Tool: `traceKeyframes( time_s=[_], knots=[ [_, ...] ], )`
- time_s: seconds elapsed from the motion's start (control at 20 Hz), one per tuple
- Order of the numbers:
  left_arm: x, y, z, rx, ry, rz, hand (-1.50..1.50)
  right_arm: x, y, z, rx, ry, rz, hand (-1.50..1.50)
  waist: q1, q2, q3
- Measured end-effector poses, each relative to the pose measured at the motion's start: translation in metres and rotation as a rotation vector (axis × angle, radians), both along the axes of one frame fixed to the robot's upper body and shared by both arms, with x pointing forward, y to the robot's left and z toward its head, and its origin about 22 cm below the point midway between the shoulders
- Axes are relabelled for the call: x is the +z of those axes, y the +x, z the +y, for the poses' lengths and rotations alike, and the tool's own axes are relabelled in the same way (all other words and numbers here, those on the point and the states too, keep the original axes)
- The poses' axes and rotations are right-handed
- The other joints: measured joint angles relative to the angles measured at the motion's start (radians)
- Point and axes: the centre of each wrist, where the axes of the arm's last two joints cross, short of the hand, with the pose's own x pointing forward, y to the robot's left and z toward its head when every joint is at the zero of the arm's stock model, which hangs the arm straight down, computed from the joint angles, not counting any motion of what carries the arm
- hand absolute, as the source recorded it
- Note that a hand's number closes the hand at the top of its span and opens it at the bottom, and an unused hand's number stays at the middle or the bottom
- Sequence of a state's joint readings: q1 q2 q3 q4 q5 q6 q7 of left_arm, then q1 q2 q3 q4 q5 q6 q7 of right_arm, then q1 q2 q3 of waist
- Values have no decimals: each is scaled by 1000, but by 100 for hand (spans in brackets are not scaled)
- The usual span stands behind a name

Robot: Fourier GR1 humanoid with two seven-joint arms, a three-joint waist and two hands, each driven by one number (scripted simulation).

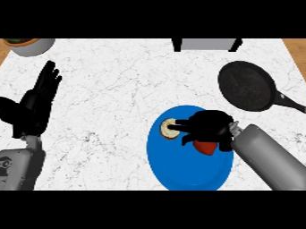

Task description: Pick the bell pepper from the plate and place it in the pan

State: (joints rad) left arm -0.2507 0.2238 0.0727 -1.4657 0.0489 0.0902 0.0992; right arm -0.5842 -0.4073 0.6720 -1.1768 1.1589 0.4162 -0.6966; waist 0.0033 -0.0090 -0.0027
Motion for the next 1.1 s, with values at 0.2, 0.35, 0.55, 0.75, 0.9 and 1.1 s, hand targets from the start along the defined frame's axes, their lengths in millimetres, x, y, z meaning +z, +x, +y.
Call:
traceKeyframes(
  time_s=[0.2,0.35,0.55,0.75,0.9,1.1],
  knots=[
    [-1,-4,3,-2,6,2,0,-2,1,-4,54,22,-20,150,2,-2,0],
    [-3,-4,-2,-1,3,1,0,-5,5,-8,73,33,-27,150,3,-2,0],
    [-4,-5,4,13,10,-1,0,-13,4,3,-192,73,-3,150,-15,-10,-4],
    [-8,-10,12,44,12,8,0,-32,0,4,-584,110,16,150,-49,-15,-6],
    [-11,-11,12,48,9,13,0,-36,-5,18,-831,141,-21,150,-53,-17,-8],
    [-13,-11,8,33,4,19,0,-12,-10,45,-1053,268,-195,150,-34,-12,-3]
  ],
)
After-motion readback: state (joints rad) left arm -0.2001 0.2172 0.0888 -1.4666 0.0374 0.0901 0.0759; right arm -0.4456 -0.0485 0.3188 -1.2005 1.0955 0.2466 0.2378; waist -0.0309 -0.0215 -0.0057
